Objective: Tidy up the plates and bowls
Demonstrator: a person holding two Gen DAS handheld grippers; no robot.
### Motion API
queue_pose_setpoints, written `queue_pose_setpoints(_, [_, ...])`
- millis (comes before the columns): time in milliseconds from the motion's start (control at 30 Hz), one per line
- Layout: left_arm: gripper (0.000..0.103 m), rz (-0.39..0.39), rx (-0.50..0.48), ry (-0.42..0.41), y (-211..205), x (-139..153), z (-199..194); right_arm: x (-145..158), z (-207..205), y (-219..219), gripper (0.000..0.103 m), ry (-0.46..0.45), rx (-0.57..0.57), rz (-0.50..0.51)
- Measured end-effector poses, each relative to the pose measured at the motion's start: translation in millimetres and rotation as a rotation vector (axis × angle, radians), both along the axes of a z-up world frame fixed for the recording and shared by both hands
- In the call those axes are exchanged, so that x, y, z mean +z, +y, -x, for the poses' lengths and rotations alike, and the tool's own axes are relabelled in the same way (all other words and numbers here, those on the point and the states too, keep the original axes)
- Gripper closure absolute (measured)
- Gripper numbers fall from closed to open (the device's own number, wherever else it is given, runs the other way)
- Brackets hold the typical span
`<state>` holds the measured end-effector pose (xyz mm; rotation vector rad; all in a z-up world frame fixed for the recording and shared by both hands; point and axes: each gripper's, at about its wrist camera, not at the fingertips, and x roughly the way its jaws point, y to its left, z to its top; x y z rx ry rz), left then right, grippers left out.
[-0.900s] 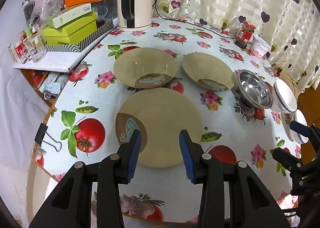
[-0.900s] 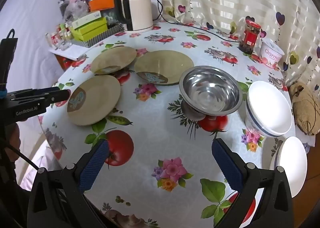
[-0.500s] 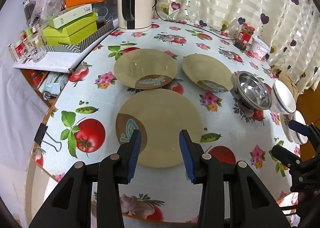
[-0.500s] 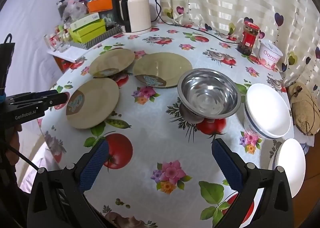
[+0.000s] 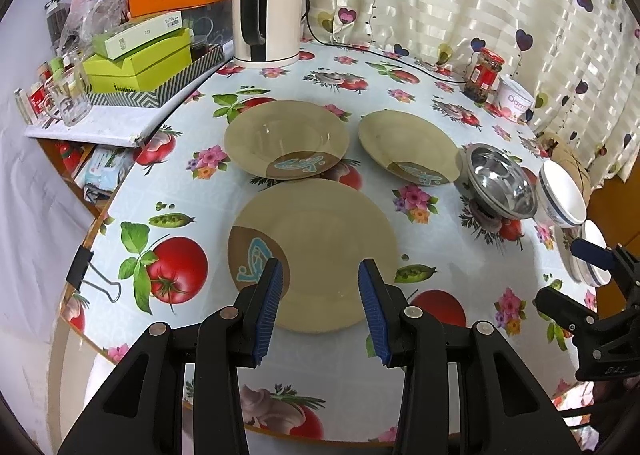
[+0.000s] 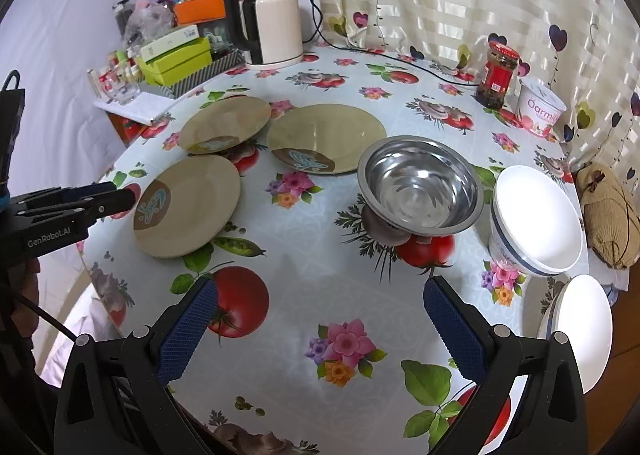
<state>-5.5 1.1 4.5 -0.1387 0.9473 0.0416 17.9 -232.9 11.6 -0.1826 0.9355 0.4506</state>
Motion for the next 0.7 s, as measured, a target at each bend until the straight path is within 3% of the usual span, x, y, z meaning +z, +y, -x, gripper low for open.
queue_pose_setpoints(700, [0.062, -0.023, 0.008, -0.009, 1.5, -0.3, -1.3, 3.0, -1.4, 2.7, 0.000, -0.004, 0.005, -0.008])
